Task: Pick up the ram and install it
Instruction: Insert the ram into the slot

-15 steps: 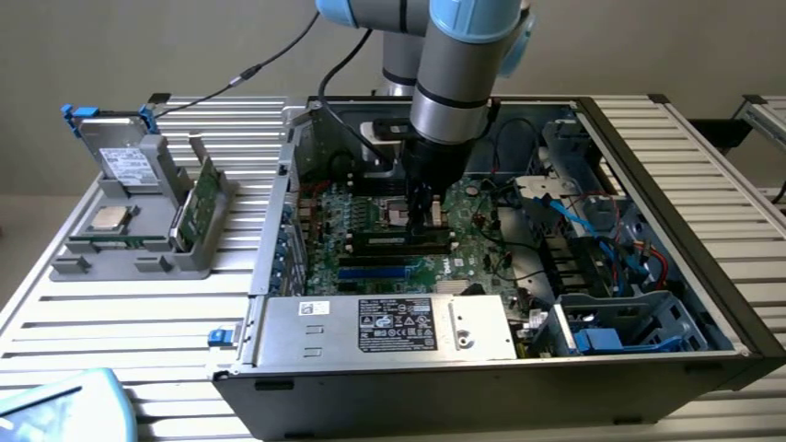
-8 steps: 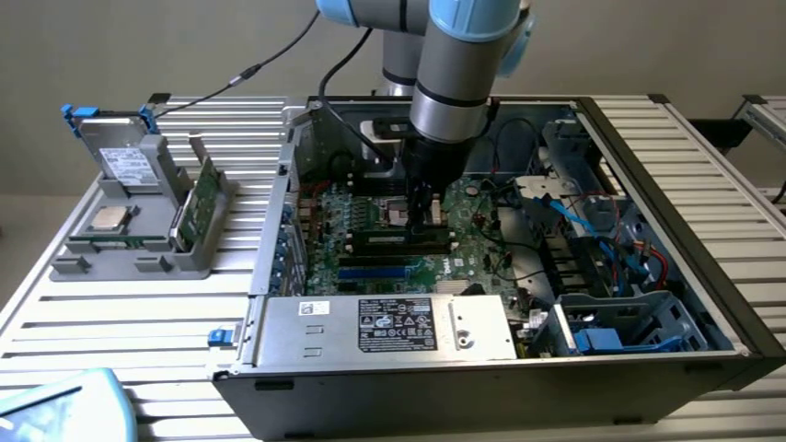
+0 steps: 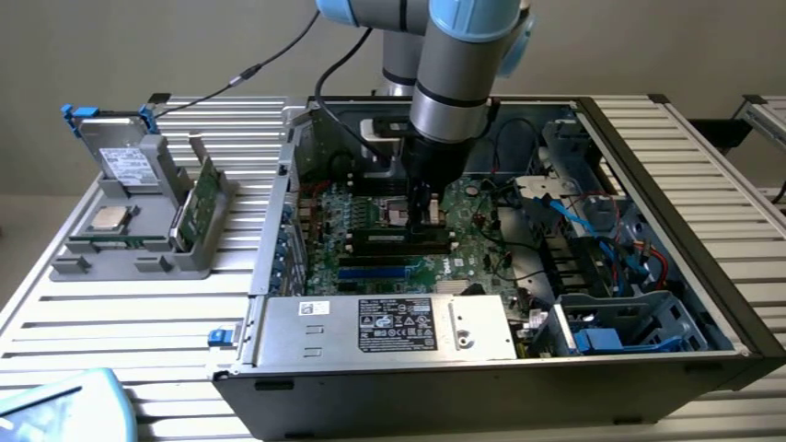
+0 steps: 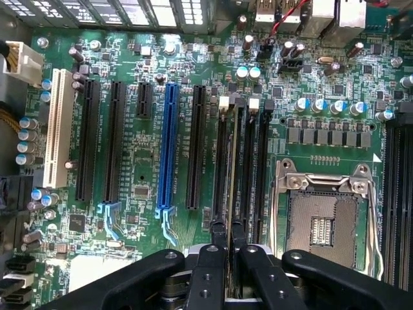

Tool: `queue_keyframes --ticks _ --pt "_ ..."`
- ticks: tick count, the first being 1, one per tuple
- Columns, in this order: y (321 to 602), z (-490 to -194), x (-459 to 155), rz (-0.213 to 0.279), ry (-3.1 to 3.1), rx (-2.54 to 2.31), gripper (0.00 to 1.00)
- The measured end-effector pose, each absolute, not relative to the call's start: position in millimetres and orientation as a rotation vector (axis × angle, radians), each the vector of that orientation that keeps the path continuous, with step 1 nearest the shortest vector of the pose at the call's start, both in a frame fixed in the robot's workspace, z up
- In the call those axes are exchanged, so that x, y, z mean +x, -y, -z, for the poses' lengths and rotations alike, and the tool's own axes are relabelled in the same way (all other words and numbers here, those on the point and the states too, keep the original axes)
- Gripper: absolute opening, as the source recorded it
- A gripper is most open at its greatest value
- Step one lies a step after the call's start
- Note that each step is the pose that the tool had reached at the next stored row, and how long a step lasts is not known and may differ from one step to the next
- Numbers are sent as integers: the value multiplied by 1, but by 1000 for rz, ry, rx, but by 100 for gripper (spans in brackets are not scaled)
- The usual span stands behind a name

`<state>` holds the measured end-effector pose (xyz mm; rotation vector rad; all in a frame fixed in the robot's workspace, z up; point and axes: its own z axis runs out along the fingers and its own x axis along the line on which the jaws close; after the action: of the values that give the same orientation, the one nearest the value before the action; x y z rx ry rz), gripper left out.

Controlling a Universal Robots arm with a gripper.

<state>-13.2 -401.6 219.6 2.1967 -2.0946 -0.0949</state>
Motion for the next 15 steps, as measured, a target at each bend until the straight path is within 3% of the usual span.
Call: queue_keyframes --ticks 15 --pt "402 -225 -14 94 2132 2157 14"
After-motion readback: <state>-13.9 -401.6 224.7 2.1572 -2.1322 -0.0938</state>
